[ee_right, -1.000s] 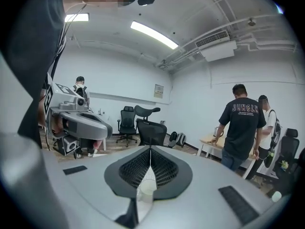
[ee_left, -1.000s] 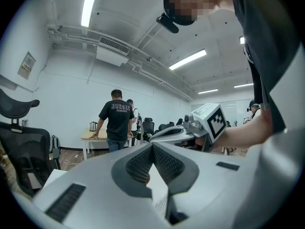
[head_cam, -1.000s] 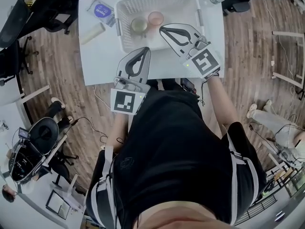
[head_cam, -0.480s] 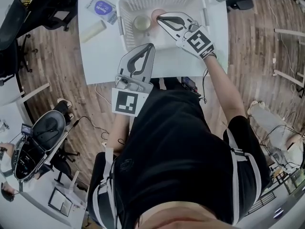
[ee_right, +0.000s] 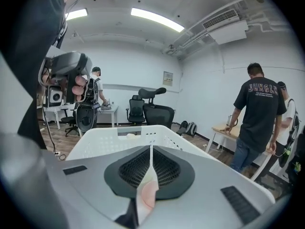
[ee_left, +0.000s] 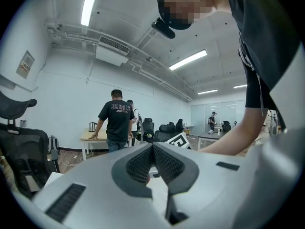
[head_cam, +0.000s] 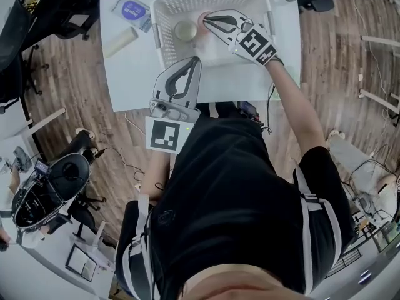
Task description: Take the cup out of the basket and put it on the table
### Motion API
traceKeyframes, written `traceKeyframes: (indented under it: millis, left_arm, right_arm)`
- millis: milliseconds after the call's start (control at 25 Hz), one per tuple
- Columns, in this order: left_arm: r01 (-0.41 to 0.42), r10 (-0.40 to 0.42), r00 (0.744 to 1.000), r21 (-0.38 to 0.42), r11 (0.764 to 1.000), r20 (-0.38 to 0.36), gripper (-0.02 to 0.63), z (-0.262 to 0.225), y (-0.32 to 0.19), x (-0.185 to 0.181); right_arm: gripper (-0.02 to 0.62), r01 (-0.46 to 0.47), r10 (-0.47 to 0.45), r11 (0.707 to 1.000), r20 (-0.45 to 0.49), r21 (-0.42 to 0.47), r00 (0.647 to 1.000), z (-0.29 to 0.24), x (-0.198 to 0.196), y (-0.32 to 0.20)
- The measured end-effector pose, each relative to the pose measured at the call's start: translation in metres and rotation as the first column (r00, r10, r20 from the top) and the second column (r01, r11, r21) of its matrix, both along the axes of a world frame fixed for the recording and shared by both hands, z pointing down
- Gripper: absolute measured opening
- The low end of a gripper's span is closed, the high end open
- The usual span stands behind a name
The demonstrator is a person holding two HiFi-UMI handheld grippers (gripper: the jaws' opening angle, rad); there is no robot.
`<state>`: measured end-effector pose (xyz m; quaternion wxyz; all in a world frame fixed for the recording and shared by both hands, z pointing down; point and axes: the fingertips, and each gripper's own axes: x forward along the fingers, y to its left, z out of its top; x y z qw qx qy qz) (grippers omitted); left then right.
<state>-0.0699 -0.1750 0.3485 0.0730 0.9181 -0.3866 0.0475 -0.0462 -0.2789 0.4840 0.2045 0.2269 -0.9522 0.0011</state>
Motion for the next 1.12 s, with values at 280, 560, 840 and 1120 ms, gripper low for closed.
traceKeyframes:
  millis: [280,560,840,1120]
  left_arm:
    - [0.007,-0.007,1.000,-0.014,1.000,0.008,0.018,0.006,-0.002,-0.001]
    - [0.011,-0.011,1.000,-0.014,1.000,-0.002,0.020,0.007,-0.005,0.002]
    - [0.010,-0.010,1.000,-0.025,1.000,0.002,0.018,0.011,-0.007,0.003]
    - [0.006,-0.005,1.000,-0.033,0.999,0.009,0.018,0.014,-0.008,0.004]
  right_arm:
    - [0.020,0.042,-0.047,0.998,-0.078,-0.054,0.996,0.043,0.000,0.002]
    - [0.020,0.082,-0.096,0.991,-0.135,-0.101,0.986,0.073,-0.002,0.006]
    - [0.080,0.110,-0.134,0.984,-0.176,-0.139,0.975,0.093,-0.004,0.010]
    - [0.084,0.129,-0.163,0.977,-0.203,-0.171,0.966,0.109,-0.006,0.012]
